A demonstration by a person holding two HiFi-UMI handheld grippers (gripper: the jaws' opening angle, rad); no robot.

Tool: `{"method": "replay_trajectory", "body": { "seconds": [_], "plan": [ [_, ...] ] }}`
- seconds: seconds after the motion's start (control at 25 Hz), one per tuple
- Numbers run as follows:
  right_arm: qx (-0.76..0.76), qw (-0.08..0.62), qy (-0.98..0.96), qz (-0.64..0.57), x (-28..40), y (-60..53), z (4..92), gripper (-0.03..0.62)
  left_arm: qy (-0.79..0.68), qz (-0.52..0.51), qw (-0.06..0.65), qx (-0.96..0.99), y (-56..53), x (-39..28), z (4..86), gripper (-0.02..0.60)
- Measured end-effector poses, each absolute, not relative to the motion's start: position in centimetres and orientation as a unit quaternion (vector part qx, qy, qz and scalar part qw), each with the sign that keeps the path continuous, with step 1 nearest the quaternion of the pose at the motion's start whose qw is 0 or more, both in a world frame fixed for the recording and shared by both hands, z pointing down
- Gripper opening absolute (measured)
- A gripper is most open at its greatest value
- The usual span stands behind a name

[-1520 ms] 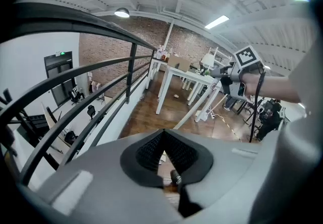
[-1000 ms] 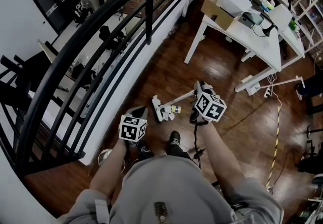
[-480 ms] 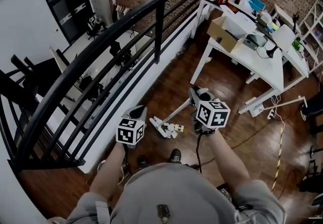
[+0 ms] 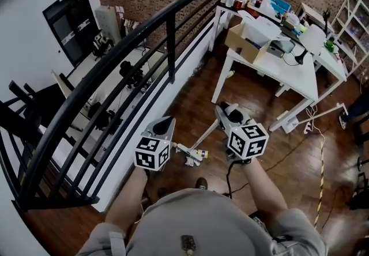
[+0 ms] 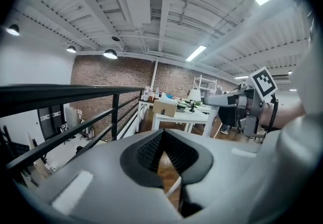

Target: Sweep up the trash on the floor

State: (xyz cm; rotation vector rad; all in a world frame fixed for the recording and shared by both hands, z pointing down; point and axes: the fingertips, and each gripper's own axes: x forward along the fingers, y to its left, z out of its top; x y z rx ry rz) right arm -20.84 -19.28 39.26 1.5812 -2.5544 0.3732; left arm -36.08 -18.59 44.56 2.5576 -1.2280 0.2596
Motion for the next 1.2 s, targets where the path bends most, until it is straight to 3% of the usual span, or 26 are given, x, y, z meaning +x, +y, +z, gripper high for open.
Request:
{"method": "replay_trajectory", "body": {
  "seconds": [1.2],
  "plan": [
    [0.536,0.05,-0.836,0.107,-16.3,-15.3,39.3,0.069,-0.371,0.1,0.135,0.913,-17.0,-29.8,44.4,0.008]
  ]
}}
